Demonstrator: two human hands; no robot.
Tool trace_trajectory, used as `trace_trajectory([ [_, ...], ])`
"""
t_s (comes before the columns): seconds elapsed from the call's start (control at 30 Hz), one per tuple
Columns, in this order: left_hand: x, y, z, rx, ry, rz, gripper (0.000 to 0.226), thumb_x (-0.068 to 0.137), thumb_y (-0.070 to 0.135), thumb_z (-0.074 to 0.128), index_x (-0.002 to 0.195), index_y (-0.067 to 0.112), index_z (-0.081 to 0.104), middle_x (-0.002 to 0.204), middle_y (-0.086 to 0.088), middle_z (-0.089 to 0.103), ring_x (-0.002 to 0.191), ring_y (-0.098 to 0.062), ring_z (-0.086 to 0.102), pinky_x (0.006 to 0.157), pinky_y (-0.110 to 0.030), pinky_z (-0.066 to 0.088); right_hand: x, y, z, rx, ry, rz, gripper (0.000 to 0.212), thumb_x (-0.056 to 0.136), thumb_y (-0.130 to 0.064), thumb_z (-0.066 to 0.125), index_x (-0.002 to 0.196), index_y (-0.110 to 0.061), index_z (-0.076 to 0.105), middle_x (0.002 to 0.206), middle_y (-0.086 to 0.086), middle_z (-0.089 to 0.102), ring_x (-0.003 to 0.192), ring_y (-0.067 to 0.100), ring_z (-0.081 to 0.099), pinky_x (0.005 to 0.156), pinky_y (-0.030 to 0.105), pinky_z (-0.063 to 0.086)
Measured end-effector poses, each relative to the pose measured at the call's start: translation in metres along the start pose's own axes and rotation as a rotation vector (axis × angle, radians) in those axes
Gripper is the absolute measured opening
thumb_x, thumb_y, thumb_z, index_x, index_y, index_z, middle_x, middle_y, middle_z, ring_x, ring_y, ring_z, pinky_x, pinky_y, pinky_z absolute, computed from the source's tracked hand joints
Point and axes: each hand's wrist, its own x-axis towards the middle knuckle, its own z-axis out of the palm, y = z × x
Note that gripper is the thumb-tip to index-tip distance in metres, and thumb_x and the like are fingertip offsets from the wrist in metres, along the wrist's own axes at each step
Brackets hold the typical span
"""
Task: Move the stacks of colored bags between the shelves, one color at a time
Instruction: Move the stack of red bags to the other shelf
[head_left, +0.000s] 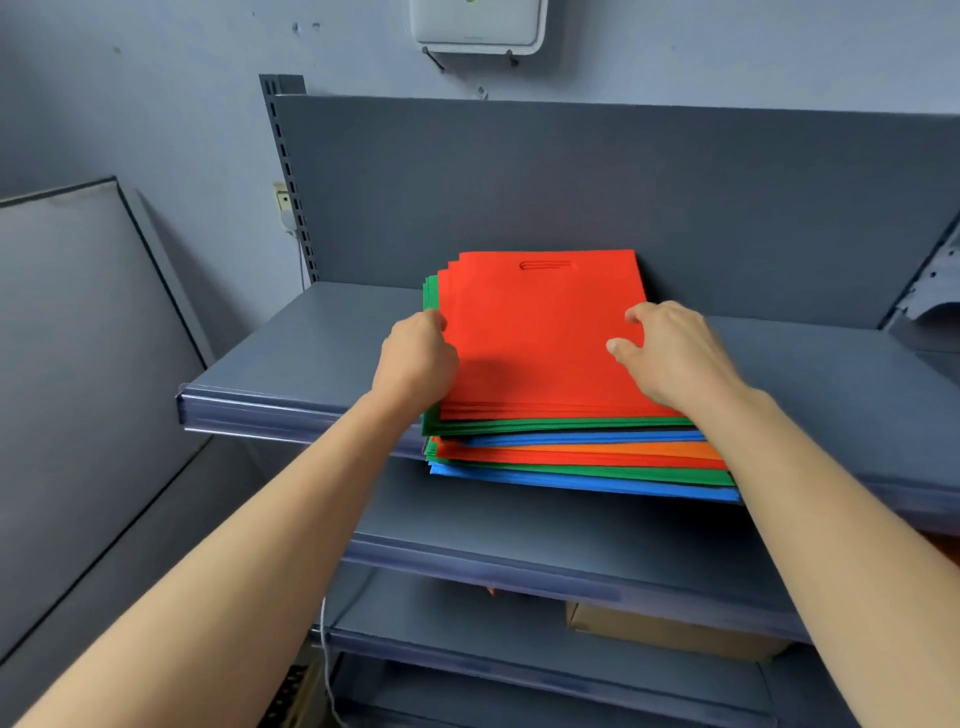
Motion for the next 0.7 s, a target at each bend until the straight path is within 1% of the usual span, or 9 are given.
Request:
trace_trajectory([
  [0.07,0.002,0.003,0.008,0.016,-0.016,-0.034,0.032,0.085,0.004,0.044,0.115,0.001,0.056,0.115,-0.018,0.060,0.107,-0.037,0.054,0.087,-0.036,0.043,0.010,0.005,0.005,0.000,-0.026,-0.027,0.044,0.094,-0.035,0.052,0.131,-0.011,0.049,0.130,0.015,0.050,0.119,0.034,0.047,0.094,0.041,0.041],
  [0.17,0.004,0.008,0.018,0.067,-0.045,-0.073,0.031,0.087,0.011,0.047,0.115,0.000,0.055,0.115,-0.019,0.060,0.106,-0.038,0.054,0.084,-0.037,0.044,0.023,0.014,0.010,0.007,-0.049,-0.058,0.045,0.093,-0.036,0.053,0.131,-0.011,0.049,0.130,0.015,0.050,0.120,0.035,0.047,0.096,0.042,0.040],
  [0.23,0.008,0.013,0.022,0.115,-0.065,-0.094,0.029,0.088,0.018,0.052,0.109,-0.001,0.055,0.115,-0.021,0.059,0.106,-0.039,0.053,0.080,-0.036,0.043,0.030,0.022,0.014,0.004,-0.084,-0.060,0.048,0.092,-0.039,0.053,0.131,-0.011,0.048,0.131,0.015,0.049,0.121,0.035,0.046,0.098,0.042,0.040],
  [0.3,0.013,0.019,0.028,0.159,-0.097,-0.109,0.033,0.087,0.028,0.057,0.103,-0.001,0.054,0.113,-0.021,0.059,0.108,-0.040,0.050,0.078,-0.036,0.041,0.035,0.031,0.019,-0.019,-0.156,-0.044,0.054,0.091,-0.044,0.053,0.134,-0.011,0.045,0.135,0.016,0.045,0.124,0.037,0.042,0.101,0.044,0.039],
  [0.43,0.022,0.030,0.036,0.192,-0.174,-0.182,0.048,0.084,0.042,0.064,0.105,0.001,0.053,0.113,-0.019,0.058,0.114,-0.038,0.043,0.086,-0.039,0.039,0.040,0.049,0.029,-0.026,-0.329,0.034,0.071,0.086,-0.055,0.054,0.141,-0.013,0.034,0.146,0.015,0.030,0.131,0.038,0.033,0.104,0.048,0.036],
  [0.5,0.028,0.033,0.035,0.168,-0.188,-0.226,0.051,0.080,0.043,0.068,0.107,0.003,0.053,0.115,-0.018,0.057,0.116,-0.037,0.042,0.088,-0.038,0.038,0.043,0.053,0.032,0.005,-0.362,0.043,0.075,0.085,-0.057,0.055,0.142,-0.013,0.031,0.149,0.015,0.026,0.132,0.038,0.033,0.105,0.049,0.035],
  [0.57,0.033,0.033,0.033,0.179,-0.210,-0.250,0.056,0.075,0.046,0.071,0.109,0.004,0.055,0.116,-0.017,0.057,0.114,-0.035,0.047,0.091,-0.036,0.037,0.046,0.054,0.033,0.027,-0.381,0.039,0.077,0.085,-0.056,0.056,0.143,-0.013,0.029,0.150,0.015,0.022,0.133,0.038,0.032,0.106,0.048,0.034],
  [0.63,0.038,0.029,0.034,0.155,-0.232,-0.279,0.064,0.068,0.048,0.076,0.111,0.005,0.057,0.117,-0.017,0.058,0.112,-0.034,0.050,0.096,-0.037,0.041,0.049,0.055,0.034,0.039,-0.395,0.036,0.078,0.084,-0.054,0.058,0.144,-0.014,0.028,0.151,0.015,0.020,0.133,0.038,0.031,0.107,0.048,0.034],
  [0.7,0.040,0.025,0.035,0.098,-0.248,-0.289,0.063,0.064,0.048,0.079,0.106,0.005,0.059,0.113,-0.013,0.060,0.109,-0.034,0.053,0.095,-0.038,0.044,0.051,0.055,0.035,0.046,-0.407,0.035,0.077,0.085,-0.053,0.058,0.143,-0.014,0.028,0.151,0.015,0.020,0.133,0.038,0.031,0.107,0.048,0.034],
])
